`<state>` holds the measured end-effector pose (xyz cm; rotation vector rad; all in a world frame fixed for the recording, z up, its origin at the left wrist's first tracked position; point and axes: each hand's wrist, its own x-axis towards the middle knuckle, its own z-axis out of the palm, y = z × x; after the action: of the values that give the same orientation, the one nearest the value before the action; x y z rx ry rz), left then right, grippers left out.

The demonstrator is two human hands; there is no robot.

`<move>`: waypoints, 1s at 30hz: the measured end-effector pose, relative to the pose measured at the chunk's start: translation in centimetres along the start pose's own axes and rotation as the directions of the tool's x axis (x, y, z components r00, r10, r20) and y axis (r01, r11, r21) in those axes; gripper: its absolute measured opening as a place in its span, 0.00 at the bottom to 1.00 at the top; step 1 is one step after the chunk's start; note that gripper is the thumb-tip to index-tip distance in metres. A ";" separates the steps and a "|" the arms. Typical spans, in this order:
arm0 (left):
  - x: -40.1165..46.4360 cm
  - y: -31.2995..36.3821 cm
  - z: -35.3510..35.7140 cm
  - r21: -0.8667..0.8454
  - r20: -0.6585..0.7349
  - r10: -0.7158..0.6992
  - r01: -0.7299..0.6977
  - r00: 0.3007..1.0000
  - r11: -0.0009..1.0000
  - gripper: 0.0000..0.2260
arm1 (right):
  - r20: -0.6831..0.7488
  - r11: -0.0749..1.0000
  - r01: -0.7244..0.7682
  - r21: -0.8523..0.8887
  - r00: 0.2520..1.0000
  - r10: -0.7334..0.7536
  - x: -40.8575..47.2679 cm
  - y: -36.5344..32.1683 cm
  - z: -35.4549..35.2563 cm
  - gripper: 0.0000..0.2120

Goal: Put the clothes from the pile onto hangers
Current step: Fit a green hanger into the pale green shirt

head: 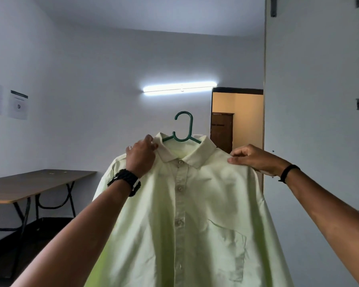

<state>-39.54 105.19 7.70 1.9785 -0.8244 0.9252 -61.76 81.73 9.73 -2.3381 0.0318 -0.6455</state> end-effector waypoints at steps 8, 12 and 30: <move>0.6 1.0 3.1 0.050 -0.260 -0.062 0.077 0.964 0.996 0.08 | -0.479 0.973 0.197 -0.125 0.846 -0.233 1.5 1.9 2.1 0.15; -0.3 -0.4 7.8 0.082 -0.256 0.059 -0.039 0.965 0.996 0.09 | -0.467 0.982 0.171 -0.082 0.864 -0.189 1.1 7.0 2.5 0.12; 5.9 28.4 35.4 -0.330 -0.077 0.145 -0.163 0.986 0.930 0.11 | -0.767 0.985 -0.129 -0.119 0.642 -0.008 -6.9 21.3 -24.2 0.04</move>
<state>-47.82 60.17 8.11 1.6065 -1.0453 0.8554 -75.68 51.91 8.32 -2.0125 0.5707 -1.6181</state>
